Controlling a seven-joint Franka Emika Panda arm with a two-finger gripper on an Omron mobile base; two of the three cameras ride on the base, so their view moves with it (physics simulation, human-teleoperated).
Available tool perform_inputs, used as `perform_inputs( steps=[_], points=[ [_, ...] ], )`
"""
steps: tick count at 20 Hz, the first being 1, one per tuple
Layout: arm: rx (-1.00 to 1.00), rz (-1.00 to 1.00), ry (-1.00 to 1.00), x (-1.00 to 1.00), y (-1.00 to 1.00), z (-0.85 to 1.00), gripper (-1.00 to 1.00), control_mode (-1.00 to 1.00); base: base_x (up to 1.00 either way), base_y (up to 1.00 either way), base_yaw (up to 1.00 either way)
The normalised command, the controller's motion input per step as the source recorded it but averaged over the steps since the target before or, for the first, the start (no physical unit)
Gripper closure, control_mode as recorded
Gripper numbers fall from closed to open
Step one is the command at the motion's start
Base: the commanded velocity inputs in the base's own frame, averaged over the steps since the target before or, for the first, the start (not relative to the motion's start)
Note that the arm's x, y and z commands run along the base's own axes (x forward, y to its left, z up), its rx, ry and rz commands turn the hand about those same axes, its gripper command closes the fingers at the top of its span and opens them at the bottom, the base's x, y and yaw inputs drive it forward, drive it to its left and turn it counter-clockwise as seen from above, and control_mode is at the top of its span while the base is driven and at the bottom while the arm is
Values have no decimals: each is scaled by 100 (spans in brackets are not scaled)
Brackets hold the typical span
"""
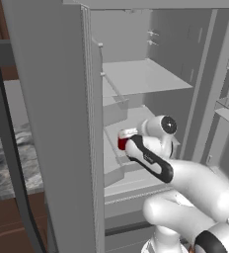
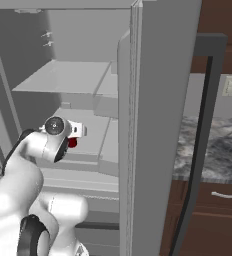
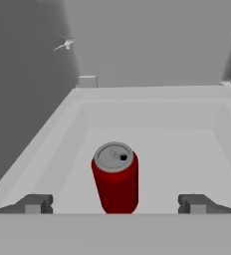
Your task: Open the fridge, grab two sodas, and place both sodas inside the bowl with ice on the dining counter.
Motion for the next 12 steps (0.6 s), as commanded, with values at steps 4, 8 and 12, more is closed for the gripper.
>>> perform_inputs(
  steps=[4,8,12],
  points=[
    [0,0,0,29,0,-13,-100,-100,0,0,0],
    [0,0,0,23,8,-17,-100,-100,0,0,0],
    [-1,0,0,17,13,-23,-100,-100,0,0,0]
  ],
)
